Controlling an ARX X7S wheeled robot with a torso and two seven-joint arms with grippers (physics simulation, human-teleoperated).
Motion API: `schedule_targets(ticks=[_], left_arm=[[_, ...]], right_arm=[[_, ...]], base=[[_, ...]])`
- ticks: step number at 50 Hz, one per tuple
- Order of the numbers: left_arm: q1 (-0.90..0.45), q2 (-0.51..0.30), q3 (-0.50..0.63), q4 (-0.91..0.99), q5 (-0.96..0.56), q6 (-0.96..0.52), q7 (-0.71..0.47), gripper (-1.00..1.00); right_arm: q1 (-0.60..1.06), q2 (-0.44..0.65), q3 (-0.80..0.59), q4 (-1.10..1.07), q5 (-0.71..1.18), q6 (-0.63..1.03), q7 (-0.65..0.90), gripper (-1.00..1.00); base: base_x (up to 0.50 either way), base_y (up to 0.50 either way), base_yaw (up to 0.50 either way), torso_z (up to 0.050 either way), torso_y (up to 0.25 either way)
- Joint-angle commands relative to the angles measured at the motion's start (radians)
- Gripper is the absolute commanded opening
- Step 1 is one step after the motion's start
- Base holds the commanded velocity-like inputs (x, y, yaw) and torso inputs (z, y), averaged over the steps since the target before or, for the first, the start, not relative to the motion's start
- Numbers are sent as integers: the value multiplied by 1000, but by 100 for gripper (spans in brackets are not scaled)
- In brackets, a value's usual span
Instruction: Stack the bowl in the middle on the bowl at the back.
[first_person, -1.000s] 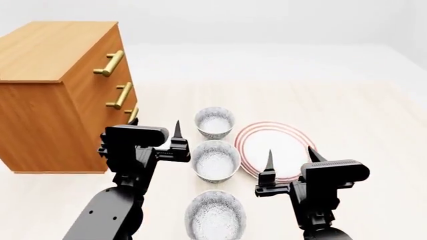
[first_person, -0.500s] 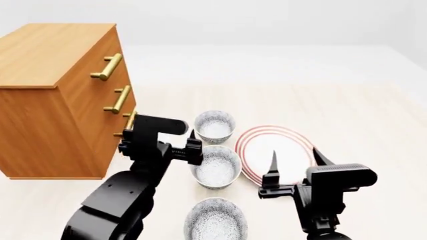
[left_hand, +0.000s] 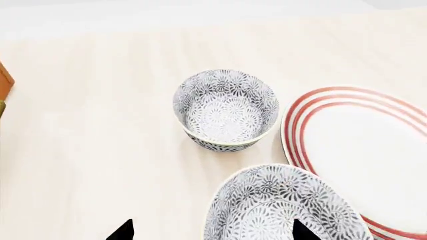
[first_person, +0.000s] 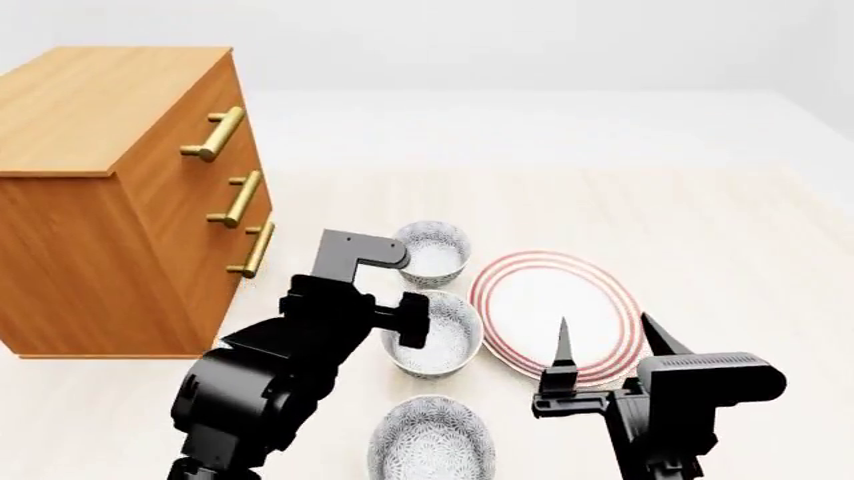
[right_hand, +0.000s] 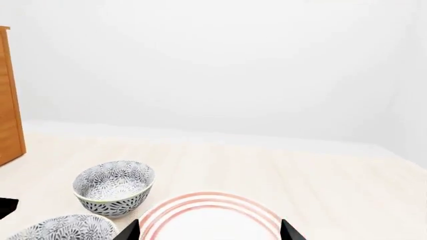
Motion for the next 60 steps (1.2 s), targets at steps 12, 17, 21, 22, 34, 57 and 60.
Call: schedule_targets(ticks=[12,17,21,22,34,57,60], left_arm=[[-76,29,54,-307,-4,90,24,100],[-82,32,61,-354,-8,112,22,100],[-89,32,64,-391,-13,130,23,100],[-92,33,65,-401,-14,136,23,100],[-114,34,80,-465,-33,163,25,100],[-134,18,83,-510,-108,159,36,-100],[-137,14,64,-502,-122,153,17,-100]], right_arm=[[3,18,12,28,31,-13,-10,100],[30,17,10,62,33,-19,-14,100],[53,14,4,97,32,-29,-18,100],[58,13,2,107,31,-31,-19,100],[108,5,-12,183,30,-50,-25,100],[153,4,-37,221,31,-43,-25,100],[154,5,-41,208,34,-30,-22,100]], base=[[0,0,0,0,0],[0,0,0,0,0],[0,0,0,0,0],[0,0,0,0,0],[0,0,0,0,0],[0,0,0,0,1],[0,0,0,0,0]])
